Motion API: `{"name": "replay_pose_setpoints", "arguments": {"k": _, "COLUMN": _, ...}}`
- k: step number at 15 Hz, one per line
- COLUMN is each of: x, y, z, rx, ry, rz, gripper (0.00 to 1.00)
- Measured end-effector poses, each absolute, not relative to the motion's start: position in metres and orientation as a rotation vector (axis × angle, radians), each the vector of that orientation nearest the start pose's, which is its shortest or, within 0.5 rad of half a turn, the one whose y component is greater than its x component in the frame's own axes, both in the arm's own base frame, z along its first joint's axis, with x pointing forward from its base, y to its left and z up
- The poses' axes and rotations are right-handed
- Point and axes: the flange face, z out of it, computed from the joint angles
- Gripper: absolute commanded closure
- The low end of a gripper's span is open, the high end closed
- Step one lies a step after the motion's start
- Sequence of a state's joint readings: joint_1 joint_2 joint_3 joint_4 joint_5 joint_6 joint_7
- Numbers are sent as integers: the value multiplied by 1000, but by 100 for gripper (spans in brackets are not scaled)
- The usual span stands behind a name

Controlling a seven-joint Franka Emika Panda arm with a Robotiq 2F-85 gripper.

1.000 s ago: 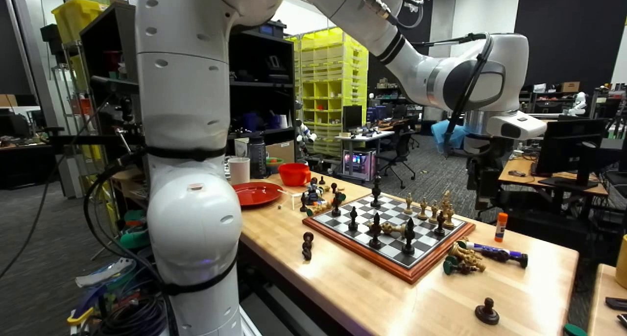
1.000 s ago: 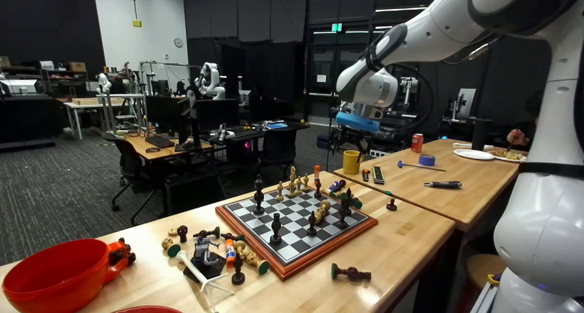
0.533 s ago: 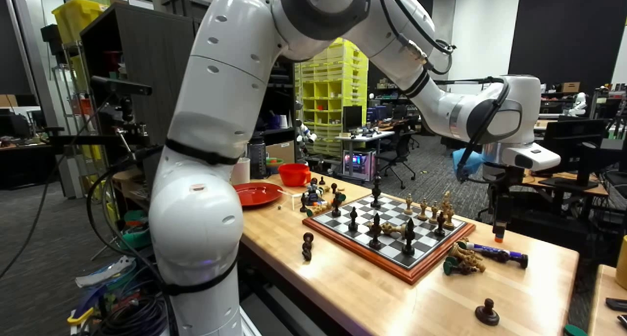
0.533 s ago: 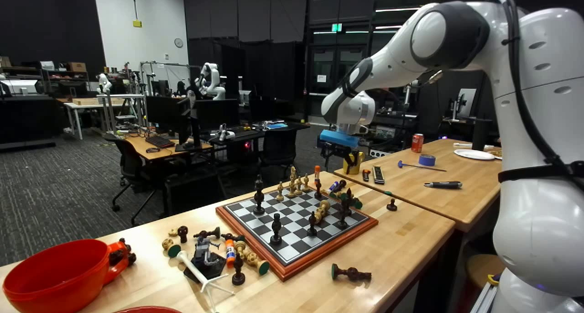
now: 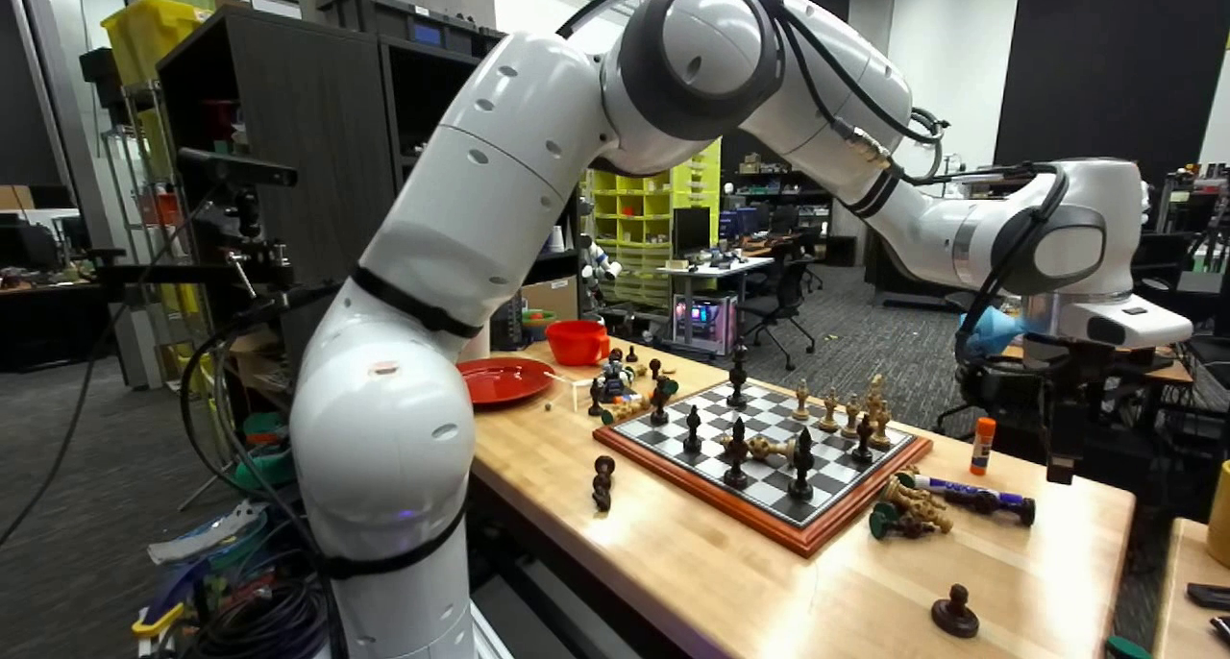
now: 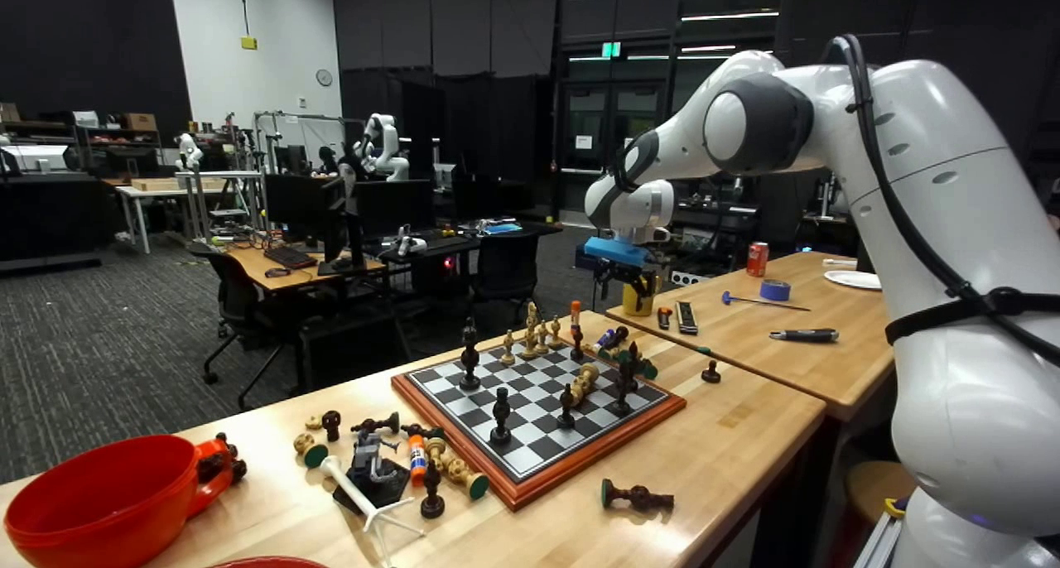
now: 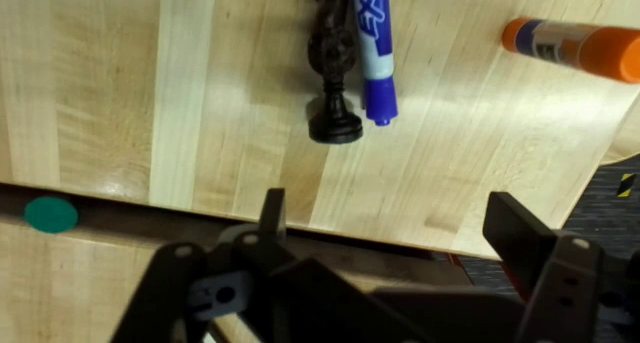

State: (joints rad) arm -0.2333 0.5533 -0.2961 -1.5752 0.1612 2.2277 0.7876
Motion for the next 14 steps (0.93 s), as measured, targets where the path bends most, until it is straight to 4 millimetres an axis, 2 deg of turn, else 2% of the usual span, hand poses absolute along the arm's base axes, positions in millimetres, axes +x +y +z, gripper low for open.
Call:
{"name": "replay_pose_setpoints", "arguments": {"k": 6, "x": 627, "y": -355, "z": 313, "rx": -2392, "ry": 2100, "rz": -80, "gripper": 0}}
{"name": "replay_pose_setpoints", "arguments": {"k": 9, "x": 629, "y": -361, "z": 301, "rx": -2383, "ry": 2132, "rz": -18, "gripper": 0}}
{"name": "replay_pose_setpoints", "arguments": {"k": 14, "x": 633, "y": -363, "z": 292, "rx": -2390, "ry": 2138, "rz": 49, "gripper": 0}}
